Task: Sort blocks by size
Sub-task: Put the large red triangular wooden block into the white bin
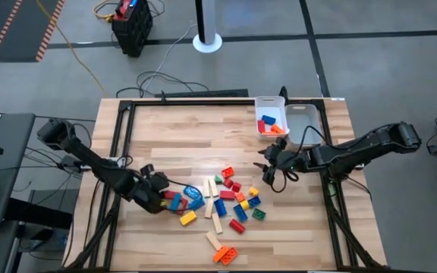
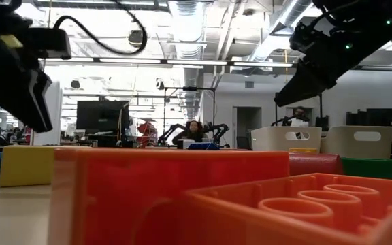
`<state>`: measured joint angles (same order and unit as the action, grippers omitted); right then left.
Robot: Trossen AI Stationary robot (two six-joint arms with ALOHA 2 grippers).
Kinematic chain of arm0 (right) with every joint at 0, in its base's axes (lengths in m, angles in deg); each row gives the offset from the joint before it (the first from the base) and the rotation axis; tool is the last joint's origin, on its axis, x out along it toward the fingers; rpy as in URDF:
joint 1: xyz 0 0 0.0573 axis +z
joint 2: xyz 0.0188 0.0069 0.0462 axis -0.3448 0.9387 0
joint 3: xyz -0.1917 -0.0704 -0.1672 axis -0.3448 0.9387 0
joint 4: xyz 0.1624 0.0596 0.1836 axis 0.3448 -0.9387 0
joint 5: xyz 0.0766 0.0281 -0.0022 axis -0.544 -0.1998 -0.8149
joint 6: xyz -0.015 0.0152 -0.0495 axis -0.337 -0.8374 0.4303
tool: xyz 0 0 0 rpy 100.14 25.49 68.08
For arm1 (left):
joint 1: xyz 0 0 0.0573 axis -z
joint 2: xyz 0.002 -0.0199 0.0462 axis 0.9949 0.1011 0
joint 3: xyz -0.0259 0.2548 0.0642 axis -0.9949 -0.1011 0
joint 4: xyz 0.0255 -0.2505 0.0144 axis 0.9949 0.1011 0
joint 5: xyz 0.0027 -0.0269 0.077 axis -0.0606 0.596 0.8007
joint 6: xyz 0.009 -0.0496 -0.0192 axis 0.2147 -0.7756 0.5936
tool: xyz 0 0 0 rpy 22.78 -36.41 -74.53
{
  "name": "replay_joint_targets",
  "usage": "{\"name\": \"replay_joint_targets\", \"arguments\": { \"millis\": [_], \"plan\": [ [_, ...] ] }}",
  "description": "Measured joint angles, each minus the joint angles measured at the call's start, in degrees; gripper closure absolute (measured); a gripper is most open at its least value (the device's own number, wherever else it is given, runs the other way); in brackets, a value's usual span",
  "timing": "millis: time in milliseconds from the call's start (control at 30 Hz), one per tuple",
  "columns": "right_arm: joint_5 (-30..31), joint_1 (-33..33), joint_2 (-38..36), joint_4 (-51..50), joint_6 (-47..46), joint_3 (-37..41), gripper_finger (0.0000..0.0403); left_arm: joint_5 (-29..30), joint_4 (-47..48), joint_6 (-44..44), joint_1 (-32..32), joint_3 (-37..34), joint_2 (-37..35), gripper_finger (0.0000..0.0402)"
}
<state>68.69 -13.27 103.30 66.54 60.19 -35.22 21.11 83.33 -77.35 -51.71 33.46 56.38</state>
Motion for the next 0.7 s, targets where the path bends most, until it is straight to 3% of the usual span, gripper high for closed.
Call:
{"name": "replay_joint_targets", "arguments": {
  "millis": [133, 533, 700],
  "plan": [
    [-0.71, -0.04, 0.00, 0.66, 0.02, 0.00, 0.0144, -1.82, -0.01, 3.26, -0.37, 0.00, -1.36, 0.0241],
    [-1.30, 1.25, 0.02, 2.14, -0.53, 0.00, 0.0144, -9.70, -3.50, 13.53, -6.30, 0.00, 3.65, 0.0140],
    [-1.30, 2.61, 0.02, 2.15, -1.65, 0.00, 0.0144, -10.90, -4.37, 15.32, -6.49, -0.59, 5.40, 0.0130]
  ]
}}
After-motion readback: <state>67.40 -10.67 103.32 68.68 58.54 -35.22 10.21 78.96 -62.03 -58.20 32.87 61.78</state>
